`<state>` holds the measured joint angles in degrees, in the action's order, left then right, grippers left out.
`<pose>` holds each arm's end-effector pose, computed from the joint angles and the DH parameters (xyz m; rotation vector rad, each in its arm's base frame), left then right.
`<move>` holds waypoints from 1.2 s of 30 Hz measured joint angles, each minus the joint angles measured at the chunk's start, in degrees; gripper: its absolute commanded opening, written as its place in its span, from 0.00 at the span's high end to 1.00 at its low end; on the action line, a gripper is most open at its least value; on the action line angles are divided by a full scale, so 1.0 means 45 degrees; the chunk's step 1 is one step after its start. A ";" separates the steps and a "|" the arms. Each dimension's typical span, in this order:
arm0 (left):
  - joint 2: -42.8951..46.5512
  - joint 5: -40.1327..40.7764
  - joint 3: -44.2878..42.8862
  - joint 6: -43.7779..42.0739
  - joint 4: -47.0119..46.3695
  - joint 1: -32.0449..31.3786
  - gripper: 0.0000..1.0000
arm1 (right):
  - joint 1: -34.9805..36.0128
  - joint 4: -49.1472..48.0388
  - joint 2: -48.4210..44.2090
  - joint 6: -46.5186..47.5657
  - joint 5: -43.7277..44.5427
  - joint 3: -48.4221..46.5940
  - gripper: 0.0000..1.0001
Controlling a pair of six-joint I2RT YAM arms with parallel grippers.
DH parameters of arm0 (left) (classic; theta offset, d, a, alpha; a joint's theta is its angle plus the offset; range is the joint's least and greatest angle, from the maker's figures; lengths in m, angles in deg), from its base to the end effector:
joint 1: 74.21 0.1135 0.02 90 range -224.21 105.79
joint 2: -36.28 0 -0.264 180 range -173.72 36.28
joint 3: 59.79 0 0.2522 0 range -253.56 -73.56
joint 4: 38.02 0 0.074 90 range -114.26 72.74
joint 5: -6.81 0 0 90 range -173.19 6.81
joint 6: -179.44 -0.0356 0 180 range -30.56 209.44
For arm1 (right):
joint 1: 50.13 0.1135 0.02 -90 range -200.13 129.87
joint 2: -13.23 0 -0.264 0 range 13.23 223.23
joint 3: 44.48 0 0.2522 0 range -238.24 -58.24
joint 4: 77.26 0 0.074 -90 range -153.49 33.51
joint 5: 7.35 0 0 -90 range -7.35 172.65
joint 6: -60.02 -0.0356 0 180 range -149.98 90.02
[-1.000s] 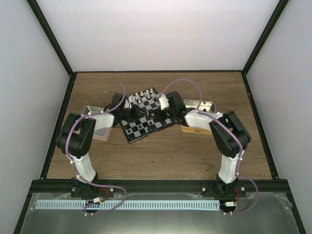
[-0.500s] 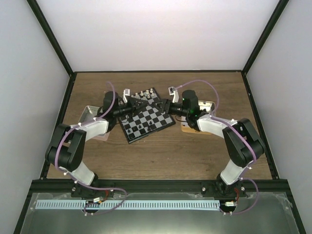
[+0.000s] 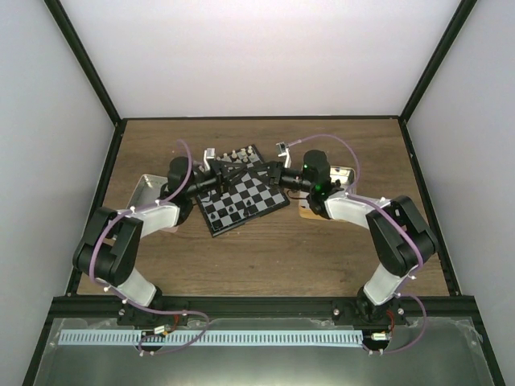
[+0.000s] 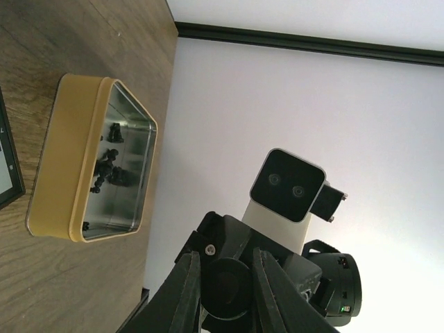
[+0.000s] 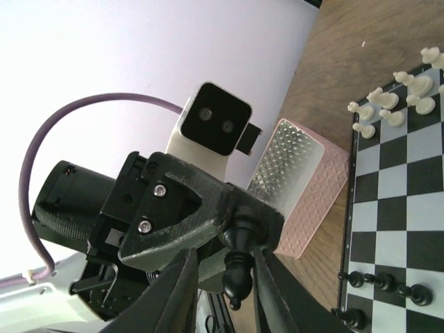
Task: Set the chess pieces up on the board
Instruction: Place the chess piece on the chessboard.
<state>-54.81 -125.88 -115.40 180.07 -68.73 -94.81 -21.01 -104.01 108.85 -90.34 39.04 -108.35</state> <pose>0.3006 -0.1388 0.2227 -0.5547 2.0361 -1.9460 0.3023 0.1965 0.2348 -0.1560 1.9761 1.7293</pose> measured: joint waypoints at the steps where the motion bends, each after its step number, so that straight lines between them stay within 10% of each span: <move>1: 0.0000 0.0000 0.0049 0.0112 -0.0053 -0.0005 0.96 | 0.0049 0.0005 0.0000 -0.0141 -0.0024 0.0000 0.84; 6: 0.0097 0.0044 0.0214 0.0228 -0.0248 -0.0005 0.94 | 0.0117 0.0335 0.0000 -0.0291 0.0151 -0.0010 0.99; 11: 0.0559 0.0257 0.0549 -0.0126 0.0277 -0.0039 0.50 | 0.0296 0.1375 -0.0257 0.0243 0.0738 -0.0112 0.99; 16: 0.2633 0.1010 0.0495 -0.2205 0.3283 -0.0019 0.35 | 0.0379 0.3789 -0.0923 0.1928 0.2084 -0.0933 0.99; 29: 0.7106 0.7388 -0.1549 -1.1516 1.2886 0.0719 0.16 | 0.0457 1.2235 -0.1064 0.8038 0.5435 -0.3973 0.98; 36: 0.8893 1.0457 -0.2108 -1.4649 1.4532 0.0738 0.12 | 0.0952 1.5397 0.0126 0.9311 0.7849 -0.5042 0.99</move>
<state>-14.79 -78.83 -124.89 114.15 -3.33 -91.48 -16.73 -34.72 109.41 -48.44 74.36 -131.03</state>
